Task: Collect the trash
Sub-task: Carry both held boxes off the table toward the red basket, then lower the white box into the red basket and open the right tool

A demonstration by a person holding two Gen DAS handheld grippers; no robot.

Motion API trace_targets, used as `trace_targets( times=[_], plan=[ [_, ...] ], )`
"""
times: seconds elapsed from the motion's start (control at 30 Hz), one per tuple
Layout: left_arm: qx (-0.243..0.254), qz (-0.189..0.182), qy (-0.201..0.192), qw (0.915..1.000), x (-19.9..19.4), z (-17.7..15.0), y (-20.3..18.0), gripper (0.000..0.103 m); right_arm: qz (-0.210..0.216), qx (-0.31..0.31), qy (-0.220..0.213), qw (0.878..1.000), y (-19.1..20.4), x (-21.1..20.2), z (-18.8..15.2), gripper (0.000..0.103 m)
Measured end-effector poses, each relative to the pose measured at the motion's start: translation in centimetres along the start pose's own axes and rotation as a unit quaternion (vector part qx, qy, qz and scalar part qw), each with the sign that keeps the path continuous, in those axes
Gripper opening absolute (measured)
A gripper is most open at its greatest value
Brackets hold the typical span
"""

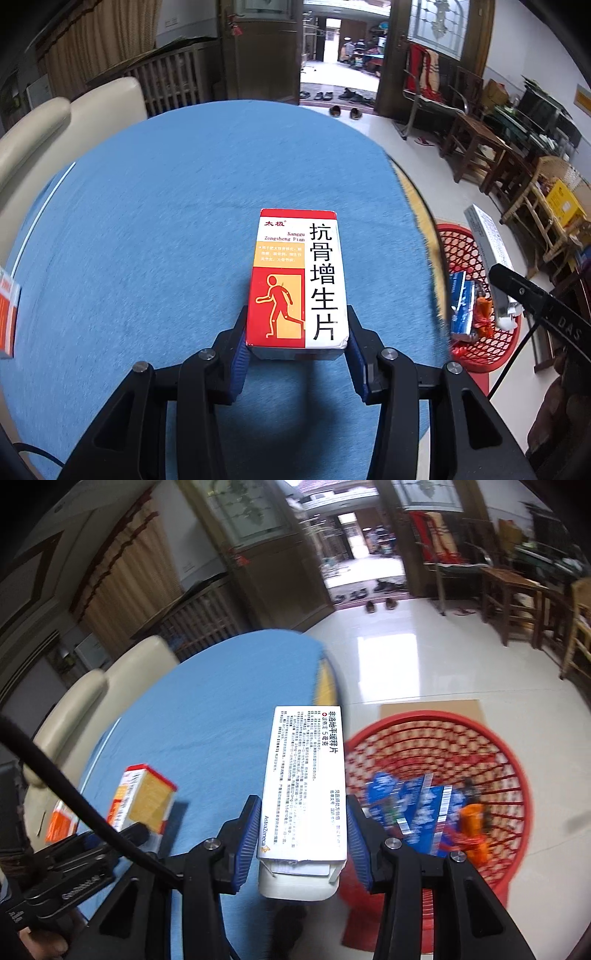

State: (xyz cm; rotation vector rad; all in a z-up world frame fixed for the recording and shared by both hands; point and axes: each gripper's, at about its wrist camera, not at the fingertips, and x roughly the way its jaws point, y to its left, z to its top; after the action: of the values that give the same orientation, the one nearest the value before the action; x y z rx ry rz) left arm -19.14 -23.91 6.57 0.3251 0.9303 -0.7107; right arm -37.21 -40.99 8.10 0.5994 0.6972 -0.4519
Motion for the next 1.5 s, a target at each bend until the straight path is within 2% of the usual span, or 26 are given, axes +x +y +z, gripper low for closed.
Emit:
trace_targets(
  times=[0.3, 0.5, 0.83, 1.27, 1.5],
  plan=[
    [0.041, -0.03, -0.001, 0.9987, 0.7, 1.9, -4.4, 0.047, -0.046, 0.041, -0.02, 0.998, -5.6, -2.3, 0.8, 0.048],
    [0.065, -0.048, 0.003, 0.9967, 1.1, 2.9, -7.9, 0.047, -0.051, 0.056, -0.023, 0.997, -7.3, -3.2, 0.8, 0.048],
    [0.091, -0.055, 0.011, 0.9943, 1.8, 4.1, -11.8, 0.047, -0.054, 0.078, -0.033, 0.995, -10.2, -4.3, 1.3, 0.048],
    [0.113, -0.06, 0.021, 0.9916, 2.9, 4.3, -14.8, 0.047, -0.061, 0.095, -0.03, 0.993, -11.6, -4.1, 1.4, 0.048],
    [0.112, -0.06, 0.024, 0.9916, 3.2, 4.3, -14.8, 0.047, -0.068, 0.099, -0.024, 0.993, -12.2, -3.6, 0.9, 0.048]
  ],
)
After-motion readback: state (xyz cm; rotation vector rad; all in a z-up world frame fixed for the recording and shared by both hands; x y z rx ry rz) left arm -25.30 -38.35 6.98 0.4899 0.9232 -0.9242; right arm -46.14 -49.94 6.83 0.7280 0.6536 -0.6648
